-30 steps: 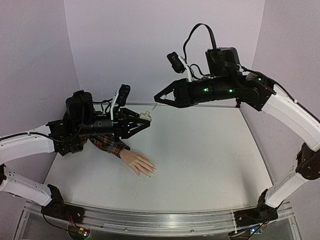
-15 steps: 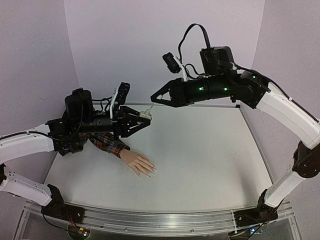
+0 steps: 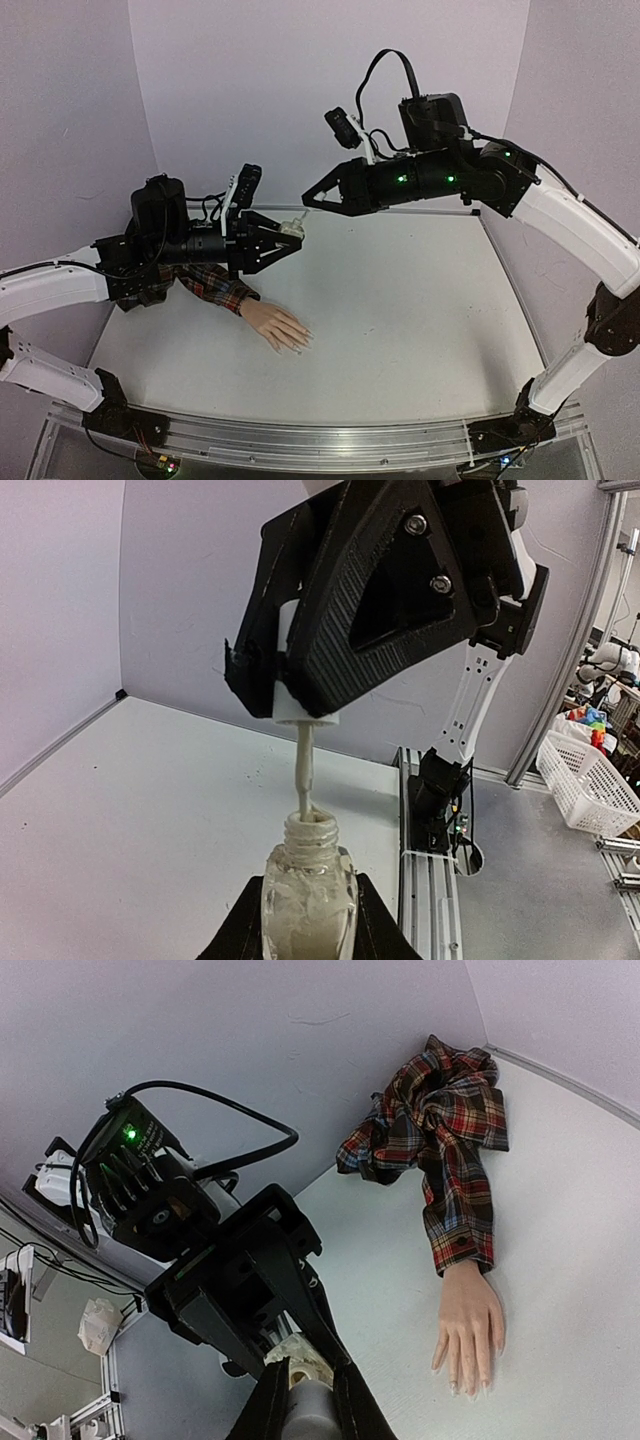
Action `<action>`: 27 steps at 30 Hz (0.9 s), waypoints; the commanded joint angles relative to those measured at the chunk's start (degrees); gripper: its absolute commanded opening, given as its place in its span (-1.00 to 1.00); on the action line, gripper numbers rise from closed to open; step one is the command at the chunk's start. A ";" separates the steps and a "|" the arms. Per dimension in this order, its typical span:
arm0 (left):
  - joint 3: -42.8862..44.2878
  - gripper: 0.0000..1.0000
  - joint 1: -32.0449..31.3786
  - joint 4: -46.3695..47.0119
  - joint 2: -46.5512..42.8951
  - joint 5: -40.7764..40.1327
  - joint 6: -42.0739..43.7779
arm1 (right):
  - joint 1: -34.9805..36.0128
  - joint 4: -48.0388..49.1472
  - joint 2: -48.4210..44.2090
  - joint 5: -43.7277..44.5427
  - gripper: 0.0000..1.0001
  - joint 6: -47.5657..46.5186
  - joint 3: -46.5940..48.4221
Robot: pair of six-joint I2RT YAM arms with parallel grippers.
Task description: Paint the nails
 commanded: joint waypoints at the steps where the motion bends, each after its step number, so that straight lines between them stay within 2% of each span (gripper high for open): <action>1: 3.75 -1.00 -0.29 0.56 0.10 1.00 0.44 | 0.40 0.37 0.41 -0.09 -1.00 -0.11 2.68; 27: 3.95 -1.00 -0.37 0.09 -0.69 0.50 1.02 | 1.07 0.02 1.05 0.71 -1.00 -0.08 1.94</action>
